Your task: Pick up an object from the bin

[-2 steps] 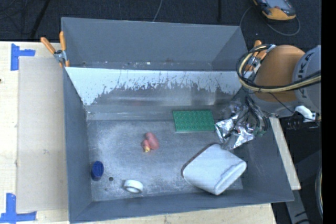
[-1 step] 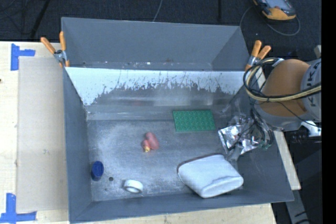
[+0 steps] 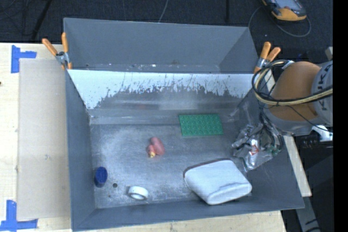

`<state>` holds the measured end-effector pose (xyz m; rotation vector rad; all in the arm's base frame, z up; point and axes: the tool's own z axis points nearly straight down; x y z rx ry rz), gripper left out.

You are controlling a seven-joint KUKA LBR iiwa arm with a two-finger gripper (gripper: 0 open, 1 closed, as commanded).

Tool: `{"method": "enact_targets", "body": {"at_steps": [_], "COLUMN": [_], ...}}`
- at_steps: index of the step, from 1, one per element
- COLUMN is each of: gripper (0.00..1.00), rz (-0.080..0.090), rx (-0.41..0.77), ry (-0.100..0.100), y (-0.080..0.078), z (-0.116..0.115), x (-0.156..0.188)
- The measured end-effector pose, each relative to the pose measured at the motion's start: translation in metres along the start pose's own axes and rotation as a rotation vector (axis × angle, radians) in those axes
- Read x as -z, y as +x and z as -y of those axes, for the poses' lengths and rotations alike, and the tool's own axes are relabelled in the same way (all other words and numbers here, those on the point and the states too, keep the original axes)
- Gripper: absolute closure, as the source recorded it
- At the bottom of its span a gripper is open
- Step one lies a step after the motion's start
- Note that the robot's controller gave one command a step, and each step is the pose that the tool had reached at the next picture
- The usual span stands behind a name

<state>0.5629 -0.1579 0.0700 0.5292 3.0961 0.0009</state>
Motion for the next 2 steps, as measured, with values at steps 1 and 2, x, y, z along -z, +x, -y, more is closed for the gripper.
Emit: {"method": "enact_targets", "body": {"at_steps": [1,2], "gripper": [1.00,1.00], "rz": [0.009,0.010], "rx": [0.010,0.036], "ry": [-0.001,0.000], "y": [-0.008,0.020], "z": [0.000,0.006], "x": [0.119,0.254]}}
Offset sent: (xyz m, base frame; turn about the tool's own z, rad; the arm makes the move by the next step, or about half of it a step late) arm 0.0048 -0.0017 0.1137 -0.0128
